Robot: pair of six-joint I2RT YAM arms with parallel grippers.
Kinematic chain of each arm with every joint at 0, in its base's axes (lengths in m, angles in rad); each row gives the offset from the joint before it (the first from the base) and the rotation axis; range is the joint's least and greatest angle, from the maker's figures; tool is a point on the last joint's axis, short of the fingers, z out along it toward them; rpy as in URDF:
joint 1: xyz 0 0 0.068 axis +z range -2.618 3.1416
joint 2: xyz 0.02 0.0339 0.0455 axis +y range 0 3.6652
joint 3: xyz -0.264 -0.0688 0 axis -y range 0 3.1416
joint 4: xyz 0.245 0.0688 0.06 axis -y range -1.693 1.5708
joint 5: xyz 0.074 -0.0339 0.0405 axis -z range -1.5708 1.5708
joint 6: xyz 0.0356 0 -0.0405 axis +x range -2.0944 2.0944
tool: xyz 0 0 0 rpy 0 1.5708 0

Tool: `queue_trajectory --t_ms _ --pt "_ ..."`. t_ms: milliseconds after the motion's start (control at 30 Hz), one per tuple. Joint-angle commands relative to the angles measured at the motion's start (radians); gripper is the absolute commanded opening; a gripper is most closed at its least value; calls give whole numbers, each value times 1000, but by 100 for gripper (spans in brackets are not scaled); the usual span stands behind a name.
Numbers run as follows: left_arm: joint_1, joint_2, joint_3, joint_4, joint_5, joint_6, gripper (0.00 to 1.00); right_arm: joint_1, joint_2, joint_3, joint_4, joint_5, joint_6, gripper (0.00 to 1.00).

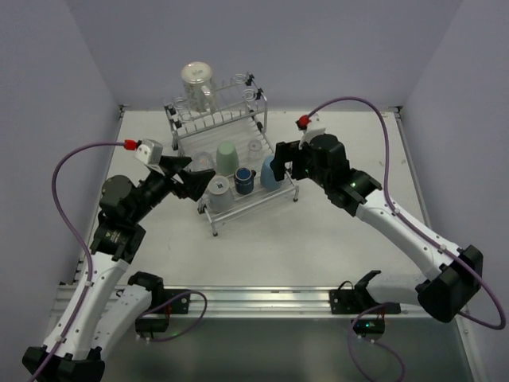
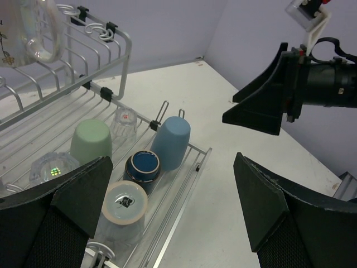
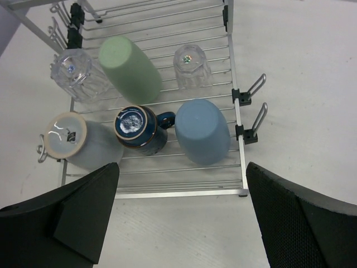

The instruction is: Unload the cups from the dish rack

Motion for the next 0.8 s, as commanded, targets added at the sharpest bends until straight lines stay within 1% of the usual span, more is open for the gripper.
queue_trajectory --t_ms 0,133,367,600,767 --pt "-3 -11 -15 43 4 14 100 16 59 72 -21 84 -25 99" --pt "-3 -14 -15 35 -3 18 100 20 172 132 -30 78 -20 99" --pt "-3 -17 -18 29 -11 18 100 22 318 198 -9 78 -11 99" --pt "-3 -20 -19 23 -20 18 100 24 450 299 -58 116 -8 90" --pt "-3 -20 -19 23 -22 20 100 22 493 307 -61 170 6 86"
